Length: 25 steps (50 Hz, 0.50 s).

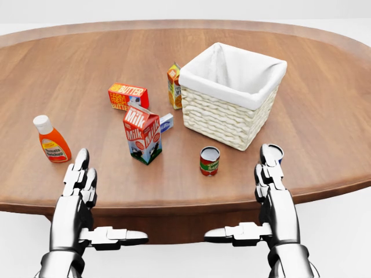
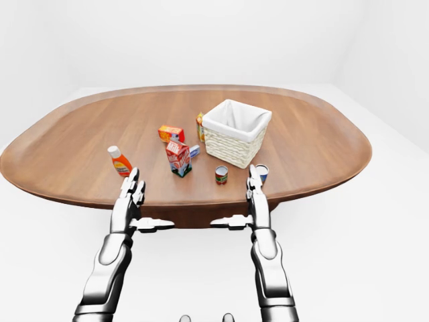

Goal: Pick up the alphabet soup, and put it in the basket.

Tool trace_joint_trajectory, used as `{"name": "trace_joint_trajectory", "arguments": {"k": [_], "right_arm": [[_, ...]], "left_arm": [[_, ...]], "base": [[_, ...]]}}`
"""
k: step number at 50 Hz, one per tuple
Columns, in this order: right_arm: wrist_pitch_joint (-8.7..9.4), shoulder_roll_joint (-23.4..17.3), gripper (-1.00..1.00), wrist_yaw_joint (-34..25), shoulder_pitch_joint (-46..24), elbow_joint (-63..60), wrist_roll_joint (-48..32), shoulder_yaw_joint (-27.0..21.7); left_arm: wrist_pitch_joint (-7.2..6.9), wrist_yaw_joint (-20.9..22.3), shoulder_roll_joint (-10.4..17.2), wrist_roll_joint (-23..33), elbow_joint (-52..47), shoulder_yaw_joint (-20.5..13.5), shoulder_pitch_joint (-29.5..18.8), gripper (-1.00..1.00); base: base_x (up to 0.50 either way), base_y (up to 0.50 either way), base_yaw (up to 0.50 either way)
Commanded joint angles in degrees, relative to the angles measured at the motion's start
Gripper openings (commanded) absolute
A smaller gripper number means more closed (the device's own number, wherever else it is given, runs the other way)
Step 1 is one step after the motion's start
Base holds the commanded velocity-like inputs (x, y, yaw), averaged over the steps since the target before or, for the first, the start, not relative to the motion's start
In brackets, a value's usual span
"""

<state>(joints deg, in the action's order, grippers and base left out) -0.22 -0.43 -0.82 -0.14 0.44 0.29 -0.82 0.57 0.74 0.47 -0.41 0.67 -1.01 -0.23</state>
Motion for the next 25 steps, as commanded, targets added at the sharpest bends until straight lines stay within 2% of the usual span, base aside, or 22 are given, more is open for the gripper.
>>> {"name": "trace_joint_trajectory", "arguments": {"k": [1,5,10,11,14,19,22,25], "right_arm": [[-1.26,-0.73,1.00,-1.38,-0.51,1.80,0.44,-1.37],[-1.73,-0.77,1.00,-1.48,-0.71,2.43,0.47,-1.41],[-1.97,-0.80,1.00,-1.46,-0.84,2.85,0.53,-1.50],[-1.27,-0.72,1.00,-1.39,-0.62,1.95,0.42,-1.31],[-1.10,-0.68,1.00,-1.38,-0.54,1.64,0.39,-1.24],[-1.92,-0.75,1.00,-1.47,-0.90,2.83,0.46,-1.34],[-1.22,-0.68,1.00,-1.44,-0.79,1.94,0.58,-1.28],[-1.50,-0.71,1.00,-1.46,-0.87,2.33,0.71,-1.38]], "left_arm": [[1.61,0.69,0.80,-0.53,1.10,-1.85,-0.21,1.00],[2.12,0.48,0.85,-0.08,1.82,-1.69,-0.36,1.00],[1.74,0.54,0.79,-0.26,0.97,-1.66,-0.06,1.00],[1.79,0.50,0.80,-0.15,1.00,-1.64,-0.03,1.00],[1.75,0.47,0.78,-0.18,0.66,-1.65,0.10,1.00],[2.15,-1.33,0.74,-0.08,-1.16,-2.57,0.36,1.00],[3.61,-4.19,1.06,0.39,-1.15,-4.09,-0.42,1.00],[3.72,-4.87,1.33,-0.64,-1.41,-4.78,-0.72,1.00]], "base": [[0.00,0.00,0.00],[0.00,0.00,0.00],[0.00,0.00,0.00],[0.00,0.00,0.00],[0.00,0.00,0.00],[0.00,0.00,0.00],[0.00,0.00,0.00],[0.00,0.00,0.00]]}}
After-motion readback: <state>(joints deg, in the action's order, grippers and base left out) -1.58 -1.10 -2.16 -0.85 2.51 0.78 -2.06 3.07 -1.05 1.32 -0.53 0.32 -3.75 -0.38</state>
